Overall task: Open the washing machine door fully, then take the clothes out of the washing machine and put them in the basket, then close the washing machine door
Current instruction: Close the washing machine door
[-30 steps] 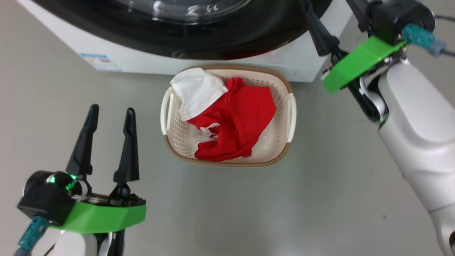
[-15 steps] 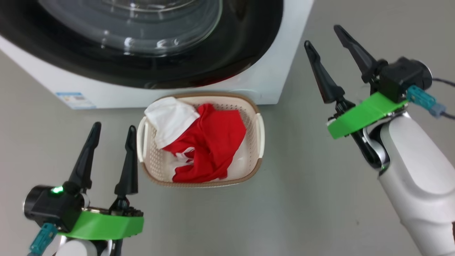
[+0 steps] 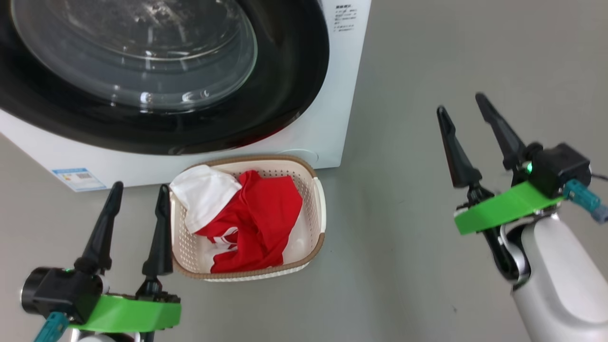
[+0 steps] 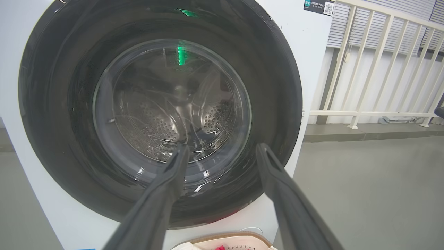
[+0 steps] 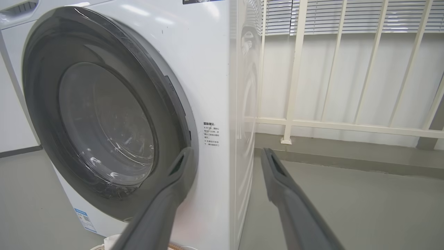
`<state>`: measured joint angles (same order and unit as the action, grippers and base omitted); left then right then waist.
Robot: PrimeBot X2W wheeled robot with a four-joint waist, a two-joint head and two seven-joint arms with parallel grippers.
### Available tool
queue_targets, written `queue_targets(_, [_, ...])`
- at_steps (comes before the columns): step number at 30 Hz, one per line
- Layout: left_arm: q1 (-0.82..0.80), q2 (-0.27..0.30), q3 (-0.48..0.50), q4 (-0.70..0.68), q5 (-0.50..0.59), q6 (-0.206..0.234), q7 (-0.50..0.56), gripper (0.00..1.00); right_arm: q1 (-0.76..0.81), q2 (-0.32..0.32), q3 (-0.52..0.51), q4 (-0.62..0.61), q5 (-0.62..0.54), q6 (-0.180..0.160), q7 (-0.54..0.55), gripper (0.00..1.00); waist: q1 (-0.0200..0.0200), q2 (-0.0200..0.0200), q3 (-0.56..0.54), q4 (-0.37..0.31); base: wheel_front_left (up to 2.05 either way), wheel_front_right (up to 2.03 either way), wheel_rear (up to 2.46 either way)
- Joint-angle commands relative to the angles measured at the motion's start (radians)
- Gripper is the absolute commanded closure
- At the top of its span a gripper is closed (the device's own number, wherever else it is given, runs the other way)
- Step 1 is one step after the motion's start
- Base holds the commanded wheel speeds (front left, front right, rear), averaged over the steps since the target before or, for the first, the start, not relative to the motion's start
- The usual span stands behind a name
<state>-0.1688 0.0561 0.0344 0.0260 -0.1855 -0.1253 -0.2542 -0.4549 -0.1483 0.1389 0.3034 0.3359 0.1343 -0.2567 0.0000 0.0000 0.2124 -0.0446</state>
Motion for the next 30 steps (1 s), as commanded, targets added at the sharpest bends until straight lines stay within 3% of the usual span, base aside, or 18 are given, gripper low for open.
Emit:
queue_targets(1, [0.006,0.023,0.037,-0.02,0.005,-0.005,-0.008,0.0,0.02,0.011,0.007,-0.031,-0.015,-0.004,-0.005,0.0,0.0,0.0,-0.014,-0.012,0.0,0.0,0.0])
queue_targets(30, [0.205,0.006,0.11,0.028,0.011,-0.005,-0.008,0.0,0.398,0.05,-0.117,-0.184,-0.108,-0.004,-0.005,0.0,0.0,0.0,-0.227,-0.03,0.0,0.0,0.0])
